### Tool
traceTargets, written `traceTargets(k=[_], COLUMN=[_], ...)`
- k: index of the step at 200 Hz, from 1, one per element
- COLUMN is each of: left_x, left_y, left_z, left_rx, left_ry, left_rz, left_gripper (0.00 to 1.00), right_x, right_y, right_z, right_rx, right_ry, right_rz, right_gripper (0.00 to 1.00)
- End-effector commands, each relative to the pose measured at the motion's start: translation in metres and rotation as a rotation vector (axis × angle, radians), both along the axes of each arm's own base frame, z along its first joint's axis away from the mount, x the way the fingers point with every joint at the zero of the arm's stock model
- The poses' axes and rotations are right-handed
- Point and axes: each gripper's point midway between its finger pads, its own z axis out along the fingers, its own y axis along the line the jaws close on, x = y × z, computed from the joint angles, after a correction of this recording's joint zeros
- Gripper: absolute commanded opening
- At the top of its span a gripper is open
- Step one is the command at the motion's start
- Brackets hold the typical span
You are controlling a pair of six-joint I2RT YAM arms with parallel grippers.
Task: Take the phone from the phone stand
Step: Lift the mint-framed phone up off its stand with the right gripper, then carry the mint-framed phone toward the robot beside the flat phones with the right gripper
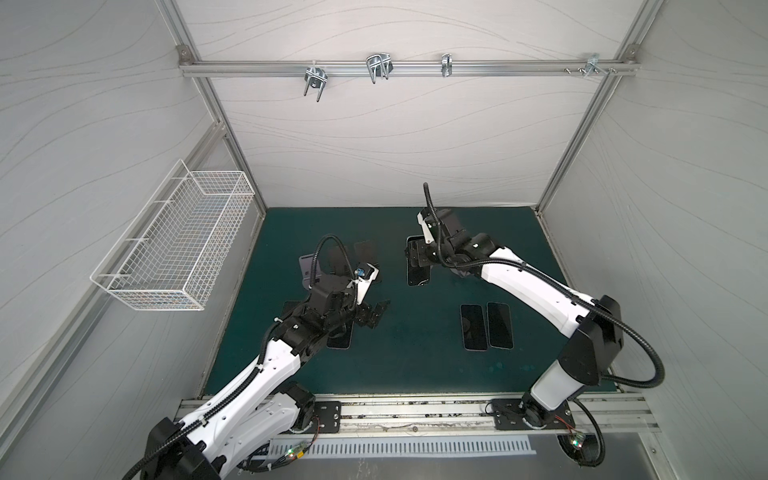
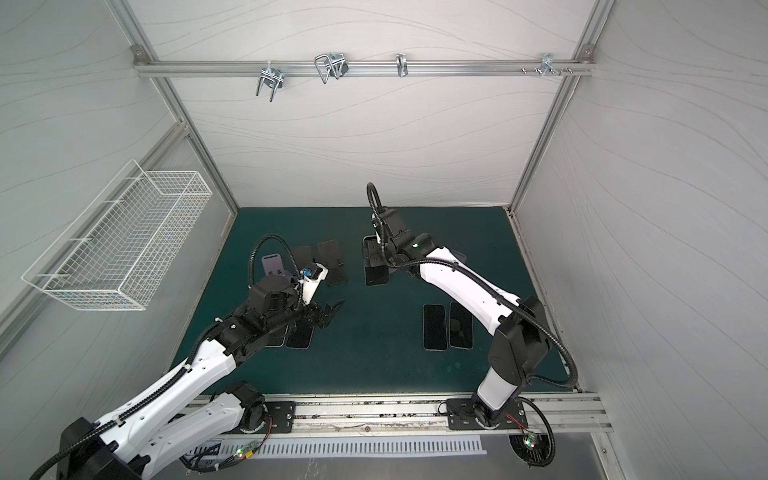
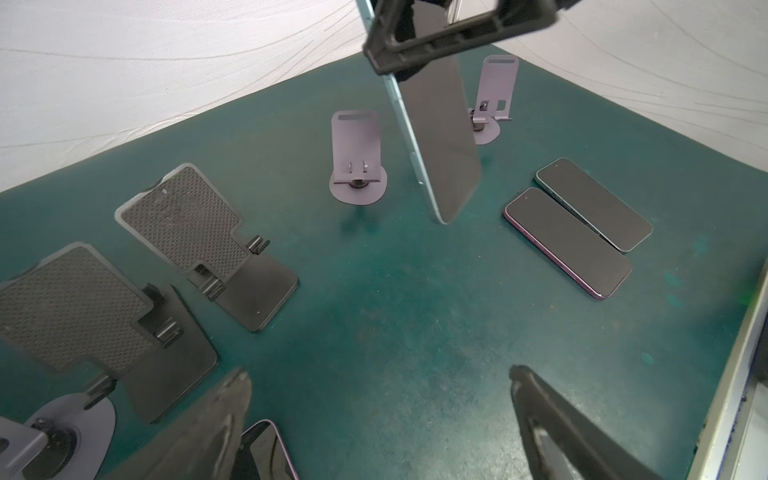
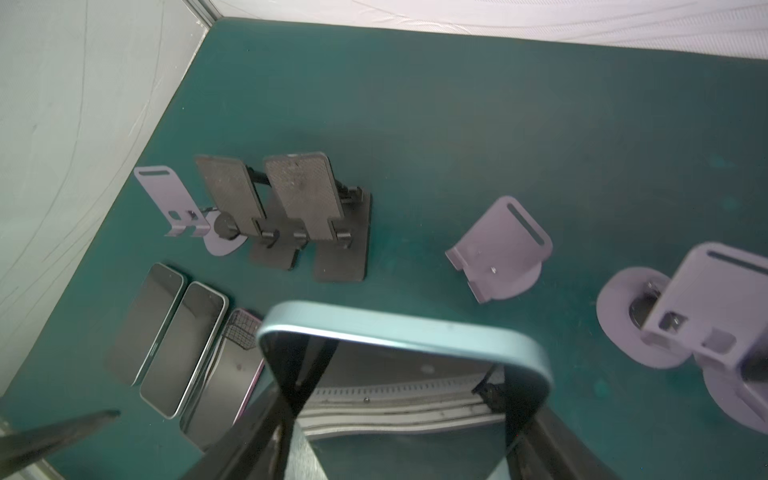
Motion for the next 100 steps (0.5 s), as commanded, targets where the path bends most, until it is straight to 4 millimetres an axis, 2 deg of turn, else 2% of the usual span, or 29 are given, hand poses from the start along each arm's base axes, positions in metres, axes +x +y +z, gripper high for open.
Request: traceTargets(k=[1,30,100], left_x=[0.009,0.001,-0.021], left_y=[-0.009,-0.024,-0.043], left_z=[0.021,0.016,0.006], left_rx=[-0.035,-0.035,-0.043], left_ry=[-0.075,-0.069,-0.025], left_rz=[0.029,0.004,-0.059], left_gripper=[0.98,0.98,0.98], right_x=[-0.015,-0.029,-0.054], right_y=[-0.014,-0.030,-0.061], right_z=[0.016,0.013,-0.012], right_rx=[0.036,0.024,-0.004], right_ry=[0.000,0.021,0.097], right_rz=[-0.007,-0.017,-0.094], right_gripper=[0.39,0.37,0.38])
